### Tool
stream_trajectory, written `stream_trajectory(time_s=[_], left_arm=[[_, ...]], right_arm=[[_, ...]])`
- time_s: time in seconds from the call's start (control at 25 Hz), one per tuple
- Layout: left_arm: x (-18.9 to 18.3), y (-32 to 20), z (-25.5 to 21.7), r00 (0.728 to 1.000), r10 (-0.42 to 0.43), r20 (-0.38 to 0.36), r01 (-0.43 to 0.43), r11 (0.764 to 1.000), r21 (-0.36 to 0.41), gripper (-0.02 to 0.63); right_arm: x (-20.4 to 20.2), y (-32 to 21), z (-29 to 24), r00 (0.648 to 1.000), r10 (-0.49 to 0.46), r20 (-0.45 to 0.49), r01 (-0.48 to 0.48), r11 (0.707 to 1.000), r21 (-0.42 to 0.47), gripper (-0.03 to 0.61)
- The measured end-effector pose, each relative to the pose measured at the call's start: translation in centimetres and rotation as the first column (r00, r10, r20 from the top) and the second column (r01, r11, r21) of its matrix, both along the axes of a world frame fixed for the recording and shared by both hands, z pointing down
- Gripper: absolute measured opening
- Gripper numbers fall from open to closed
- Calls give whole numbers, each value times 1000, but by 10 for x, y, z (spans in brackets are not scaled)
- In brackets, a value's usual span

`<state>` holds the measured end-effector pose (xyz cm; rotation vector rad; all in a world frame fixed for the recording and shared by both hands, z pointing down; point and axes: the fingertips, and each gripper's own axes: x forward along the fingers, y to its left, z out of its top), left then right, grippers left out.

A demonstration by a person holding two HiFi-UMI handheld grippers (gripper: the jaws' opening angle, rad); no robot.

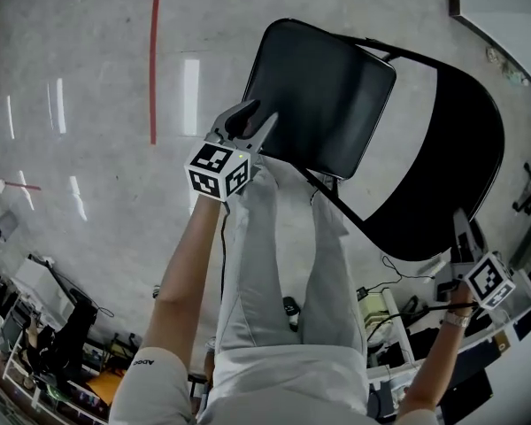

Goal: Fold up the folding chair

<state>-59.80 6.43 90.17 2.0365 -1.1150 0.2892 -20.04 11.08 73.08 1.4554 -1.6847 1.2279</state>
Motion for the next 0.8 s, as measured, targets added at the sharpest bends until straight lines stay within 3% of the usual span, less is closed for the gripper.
stream_trajectory(time_s=[0.36,0.6,0.8], left_arm=[[-46,-11,120,993,7,-117,-24,989,-144,266],[-46,-12,182,964,-43,-261,-33,960,-279,275],[-41,-8,213,936,-33,-349,-96,933,-347,325]], right_arm=[[0,5,-1,1000,10,8,-9,1000,-23,146],[11,6,5,1000,6,2,-6,999,-52,146],[15,12,12,999,28,19,-27,998,-62,146]])
